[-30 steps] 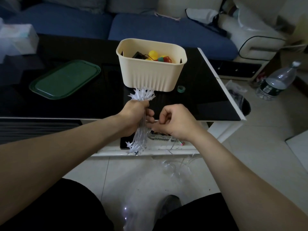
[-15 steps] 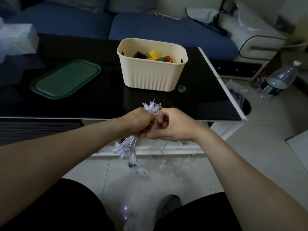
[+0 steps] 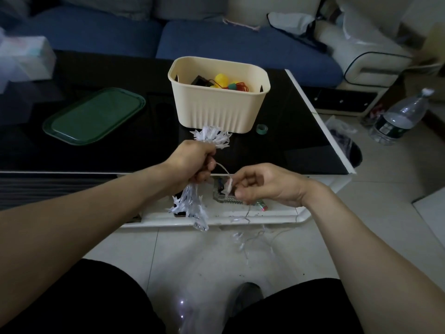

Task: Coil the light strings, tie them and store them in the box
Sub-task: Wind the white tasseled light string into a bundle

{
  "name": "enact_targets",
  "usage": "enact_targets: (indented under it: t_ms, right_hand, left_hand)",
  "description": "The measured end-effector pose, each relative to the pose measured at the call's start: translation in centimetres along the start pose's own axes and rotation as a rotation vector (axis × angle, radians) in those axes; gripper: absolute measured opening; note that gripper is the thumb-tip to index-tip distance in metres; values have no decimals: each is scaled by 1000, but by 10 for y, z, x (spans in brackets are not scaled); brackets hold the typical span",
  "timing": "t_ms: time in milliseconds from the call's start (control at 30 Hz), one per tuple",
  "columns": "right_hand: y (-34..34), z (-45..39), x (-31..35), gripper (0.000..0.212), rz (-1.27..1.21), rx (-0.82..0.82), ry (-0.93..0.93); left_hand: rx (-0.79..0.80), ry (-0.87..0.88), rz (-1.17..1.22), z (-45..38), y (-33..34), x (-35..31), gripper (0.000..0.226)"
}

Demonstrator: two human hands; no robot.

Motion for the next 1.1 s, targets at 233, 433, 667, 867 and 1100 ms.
enact_targets:
  t_ms: [233,433,667,867,1100]
  right_hand:
    - [-21,2,19,13,113,-366,-101]
    - [-18,1,23,9,158,-364,-43]
    - [-30,7,20,19,269,-450,31]
    - [-24,16,-1,12,-56,-350,142]
    - [-35,23,6,14,-496,-721,101]
  left_hand:
    - [44,-13,39,2,8,3,24]
    - [78,-19,79,2,14,5,23]
    - [147,-5,18,4,21,6,22]
    - [155,-10,12,4,23,12,22]
    - [119,20,42,2,25,10,30]
Point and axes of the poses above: each hand's wrist, its own z-axis away from the middle knuckle, its own y-axis out of the palm, x = y × z, the point moved 8 cm from there along -z, towards the middle knuckle, and after that the axes turned 13 degrees about z, right-handed, at the moved point
